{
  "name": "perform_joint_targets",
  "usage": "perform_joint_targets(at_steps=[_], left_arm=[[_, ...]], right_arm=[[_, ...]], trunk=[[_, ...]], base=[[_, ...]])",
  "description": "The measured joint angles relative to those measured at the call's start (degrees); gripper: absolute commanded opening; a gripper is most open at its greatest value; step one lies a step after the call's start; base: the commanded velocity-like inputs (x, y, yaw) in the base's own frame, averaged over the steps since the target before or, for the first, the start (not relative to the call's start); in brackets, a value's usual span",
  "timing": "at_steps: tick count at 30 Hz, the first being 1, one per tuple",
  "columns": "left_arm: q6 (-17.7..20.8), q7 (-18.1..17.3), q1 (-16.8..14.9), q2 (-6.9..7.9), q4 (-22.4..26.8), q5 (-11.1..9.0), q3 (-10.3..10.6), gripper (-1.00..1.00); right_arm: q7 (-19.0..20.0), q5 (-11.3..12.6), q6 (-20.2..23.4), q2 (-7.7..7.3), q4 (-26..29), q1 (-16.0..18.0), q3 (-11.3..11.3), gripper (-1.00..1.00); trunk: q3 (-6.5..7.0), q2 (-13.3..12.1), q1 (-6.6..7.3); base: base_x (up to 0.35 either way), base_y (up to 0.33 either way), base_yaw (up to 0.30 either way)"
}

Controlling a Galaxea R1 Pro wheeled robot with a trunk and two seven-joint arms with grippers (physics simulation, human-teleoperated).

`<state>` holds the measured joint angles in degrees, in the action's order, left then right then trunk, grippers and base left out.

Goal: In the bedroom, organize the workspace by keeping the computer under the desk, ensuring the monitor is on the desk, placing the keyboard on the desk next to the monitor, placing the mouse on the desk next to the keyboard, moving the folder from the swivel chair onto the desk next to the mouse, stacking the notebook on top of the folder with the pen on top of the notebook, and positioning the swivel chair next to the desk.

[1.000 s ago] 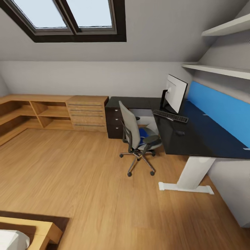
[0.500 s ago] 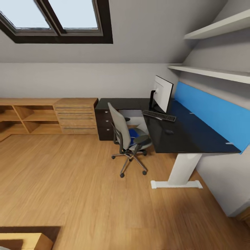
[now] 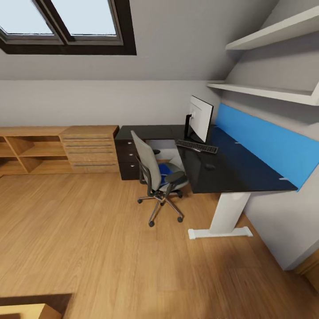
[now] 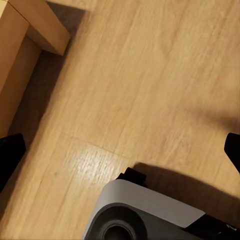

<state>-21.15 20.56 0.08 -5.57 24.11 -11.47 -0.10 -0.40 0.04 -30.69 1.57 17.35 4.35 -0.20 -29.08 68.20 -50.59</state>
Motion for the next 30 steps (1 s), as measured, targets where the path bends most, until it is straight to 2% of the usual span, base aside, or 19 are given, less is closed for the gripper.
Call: perform_joint_targets(at_steps=[8, 30], left_arm=[[0.20, 0.14, 0.00, 0.04, -0.08, -0.07, 0.01, 1.00], [0.21, 0.14, 0.00, 0.05, -0.18, -0.12, 0.01, 1.00]], right_arm=[[0.00, -0.04, -0.33, -0.08, -3.16, 0.01, 0.12, 1.00], [0.00, -0.04, -0.42, -0.09, -3.33, 0.02, 0.04, 1.00]], trunk=[[-1.44, 3.21, -1.76], [-5.39, 12.04, -6.59]], base=[[0.000, 0.000, 0.000], [0.000, 0.000, 0.000]])
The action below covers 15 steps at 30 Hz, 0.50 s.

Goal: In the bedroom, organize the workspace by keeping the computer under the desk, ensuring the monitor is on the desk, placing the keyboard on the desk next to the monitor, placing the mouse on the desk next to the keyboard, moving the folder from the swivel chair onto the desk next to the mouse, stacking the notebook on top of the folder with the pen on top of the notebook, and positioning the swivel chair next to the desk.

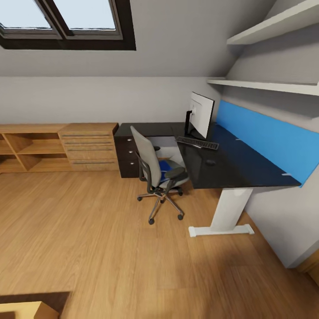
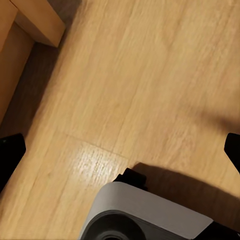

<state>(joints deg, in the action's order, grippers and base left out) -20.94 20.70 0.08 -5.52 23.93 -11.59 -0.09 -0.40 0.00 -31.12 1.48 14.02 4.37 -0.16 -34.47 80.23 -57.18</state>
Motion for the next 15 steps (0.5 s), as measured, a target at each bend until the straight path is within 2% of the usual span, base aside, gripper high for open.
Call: perform_joint_targets(at_steps=[15], left_arm=[[0.09, 0.00, -0.01, 0.00, 0.00, 0.00, 0.00, 1.00]], right_arm=[[0.00, 0.00, 0.00, 0.00, 0.00, 0.00, 0.00, 1.00]], trunk=[[-2.69, 6.02, -3.30]], base=[[0.000, 0.000, 0.000]])
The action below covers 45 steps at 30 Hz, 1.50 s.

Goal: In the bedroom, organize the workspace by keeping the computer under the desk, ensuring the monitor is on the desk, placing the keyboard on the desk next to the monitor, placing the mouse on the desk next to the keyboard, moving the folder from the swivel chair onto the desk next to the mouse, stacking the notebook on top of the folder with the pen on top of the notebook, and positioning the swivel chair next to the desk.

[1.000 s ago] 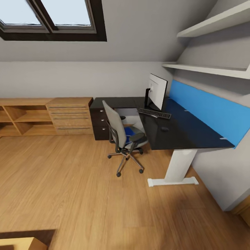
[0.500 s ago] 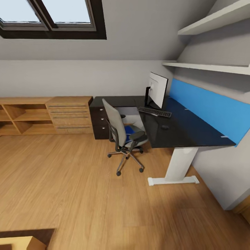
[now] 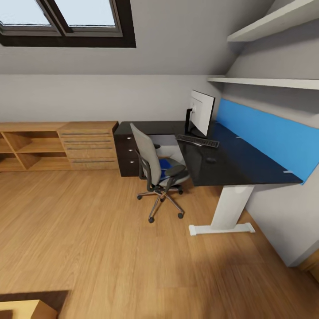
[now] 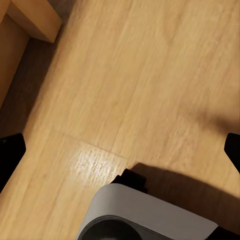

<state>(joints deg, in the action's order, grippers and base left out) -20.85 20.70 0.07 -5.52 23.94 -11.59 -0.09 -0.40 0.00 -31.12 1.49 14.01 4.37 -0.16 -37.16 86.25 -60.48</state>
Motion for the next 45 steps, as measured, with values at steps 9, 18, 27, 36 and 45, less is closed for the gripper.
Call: perform_joint_targets(at_steps=[9, 18, 27, 36, 45], left_arm=[[-0.02, 0.01, -0.01, -0.33, 0.00, 0.09, 0.00, 1.00], [-0.02, 0.00, 0.01, -0.37, -0.06, -0.02, 0.00, 1.00], [-0.06, 0.00, 0.01, -0.37, -0.09, -0.10, 0.00, 1.00], [-0.07, -0.04, 0.00, -1.23, -0.10, 0.01, 0.00, 1.00], [0.40, -0.10, -0.01, -2.02, -1.29, -0.20, -0.14, 1.00]], right_arm=[[0.00, 0.00, 0.00, 0.00, -0.05, 0.00, 0.00, 1.00], [0.00, 0.05, 0.00, -0.07, -0.21, 0.00, -0.05, 1.00], [0.05, 0.22, 0.00, -0.28, -0.16, 0.00, -0.15, 1.00], [0.01, 0.04, -0.13, -0.37, 0.51, 0.00, -0.16, 1.00], [0.18, 0.04, -0.15, -0.29, 0.29, -0.01, -0.05, 1.00]], trunk=[[-1.62, 3.61, -1.98], [-3.23, 7.22, -3.95], [-4.85, 10.83, -5.93], [-6.46, 14.44, -7.91], [-8.08, 18.05, -9.89]], base=[[0.000, 0.000, 0.000], [0.000, 0.000, 0.000], [0.000, 0.000, 0.000], [0.000, 0.000, 0.000], [0.000, 0.000, 0.000]])
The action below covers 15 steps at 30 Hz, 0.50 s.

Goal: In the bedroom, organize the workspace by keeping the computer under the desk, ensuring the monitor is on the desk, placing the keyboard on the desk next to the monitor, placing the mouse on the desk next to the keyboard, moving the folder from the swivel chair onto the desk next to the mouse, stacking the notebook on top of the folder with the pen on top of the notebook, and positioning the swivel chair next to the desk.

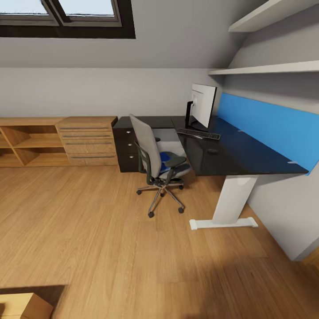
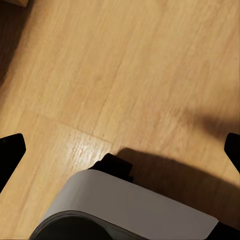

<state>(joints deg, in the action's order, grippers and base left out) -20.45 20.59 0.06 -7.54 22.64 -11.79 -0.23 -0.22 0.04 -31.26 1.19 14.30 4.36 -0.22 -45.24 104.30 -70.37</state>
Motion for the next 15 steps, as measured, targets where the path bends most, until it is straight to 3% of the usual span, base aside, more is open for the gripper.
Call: perform_joint_targets(at_steps=[15], left_arm=[[-0.03, 0.20, 0.02, -0.03, 0.13, 0.29, 0.08, 1.00]], right_arm=[[-0.02, -0.71, -0.03, 0.21, 0.06, 0.01, 0.09, 1.00]], trunk=[[-2.69, 6.02, -3.30]], base=[[0.000, 0.000, 0.000]])
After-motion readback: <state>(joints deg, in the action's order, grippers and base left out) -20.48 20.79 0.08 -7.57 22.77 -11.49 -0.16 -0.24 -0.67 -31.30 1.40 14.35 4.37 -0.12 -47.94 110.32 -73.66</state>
